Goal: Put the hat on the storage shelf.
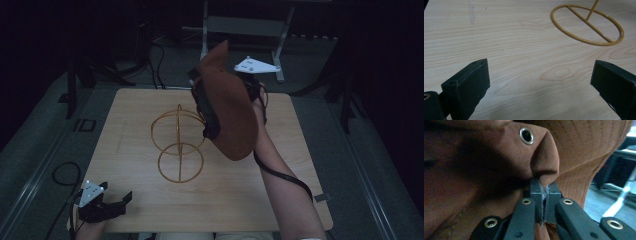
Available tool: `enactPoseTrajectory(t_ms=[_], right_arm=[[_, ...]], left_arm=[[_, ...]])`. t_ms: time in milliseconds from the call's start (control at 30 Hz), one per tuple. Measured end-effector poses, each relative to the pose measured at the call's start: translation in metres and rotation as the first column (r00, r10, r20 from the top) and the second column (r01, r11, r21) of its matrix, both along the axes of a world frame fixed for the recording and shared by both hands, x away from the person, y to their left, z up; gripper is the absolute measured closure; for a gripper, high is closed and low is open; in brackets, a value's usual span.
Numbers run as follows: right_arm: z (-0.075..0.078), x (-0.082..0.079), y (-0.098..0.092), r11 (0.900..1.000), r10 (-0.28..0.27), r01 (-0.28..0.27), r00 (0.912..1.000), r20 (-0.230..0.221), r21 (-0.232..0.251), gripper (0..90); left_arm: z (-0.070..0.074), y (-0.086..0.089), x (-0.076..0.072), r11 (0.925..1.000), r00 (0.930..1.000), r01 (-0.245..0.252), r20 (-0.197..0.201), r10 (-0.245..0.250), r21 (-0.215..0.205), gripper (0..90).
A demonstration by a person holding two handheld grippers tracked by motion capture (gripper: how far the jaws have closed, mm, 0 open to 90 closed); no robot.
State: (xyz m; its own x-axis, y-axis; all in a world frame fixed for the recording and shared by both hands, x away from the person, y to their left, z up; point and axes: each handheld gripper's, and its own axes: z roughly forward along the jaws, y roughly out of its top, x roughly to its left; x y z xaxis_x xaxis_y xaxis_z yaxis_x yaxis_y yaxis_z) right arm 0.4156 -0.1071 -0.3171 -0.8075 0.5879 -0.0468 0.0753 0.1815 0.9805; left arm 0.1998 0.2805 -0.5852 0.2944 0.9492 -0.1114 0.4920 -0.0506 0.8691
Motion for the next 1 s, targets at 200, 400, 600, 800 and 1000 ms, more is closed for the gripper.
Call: enactPoseTrajectory(t_ms=[200, 400, 600, 800, 1000], right_arm=[[-0.010, -0.007, 0.042, 0.990, 0.109, -0.114, 0.9922, -0.061, -0.078, 86.8], [-0.022, -0.011, 0.070, 0.973, 0.182, -0.196, 0.9762, -0.117, -0.118, 86.3], [-0.029, -0.008, 0.079, 0.959, 0.247, -0.269, 0.9473, -0.204, -0.087, 75.6], [-0.038, -0.010, 0.093, 0.938, 0.293, -0.327, 0.9256, -0.240, -0.116, 51.8], [-0.042, -0.017, 0.114, 0.925, 0.274, -0.317, 0.9392, -0.207, -0.211, 26.6]], left_arm=[[0.000, 0.001, -0.001, 1.0000, 0.9999, 0.009, -0.004, -0.009, 0.000, 3.0], [-0.001, 0.001, -0.001, 0.9999, 1.0000, 0.008, -0.001, -0.008, -0.010, 4.4], [0.000, 0.002, -0.001, 0.9998, 0.9999, 0.013, 0.000, -0.013, -0.012, 4.4], [-0.001, 0.002, 0.000, 0.9996, 0.9998, 0.018, 0.000, -0.018, -0.021, 4.4], [-0.002, 0.002, 0.000, 0.9994, 0.9998, 0.020, -0.005, -0.020, -0.028, 4.4]])
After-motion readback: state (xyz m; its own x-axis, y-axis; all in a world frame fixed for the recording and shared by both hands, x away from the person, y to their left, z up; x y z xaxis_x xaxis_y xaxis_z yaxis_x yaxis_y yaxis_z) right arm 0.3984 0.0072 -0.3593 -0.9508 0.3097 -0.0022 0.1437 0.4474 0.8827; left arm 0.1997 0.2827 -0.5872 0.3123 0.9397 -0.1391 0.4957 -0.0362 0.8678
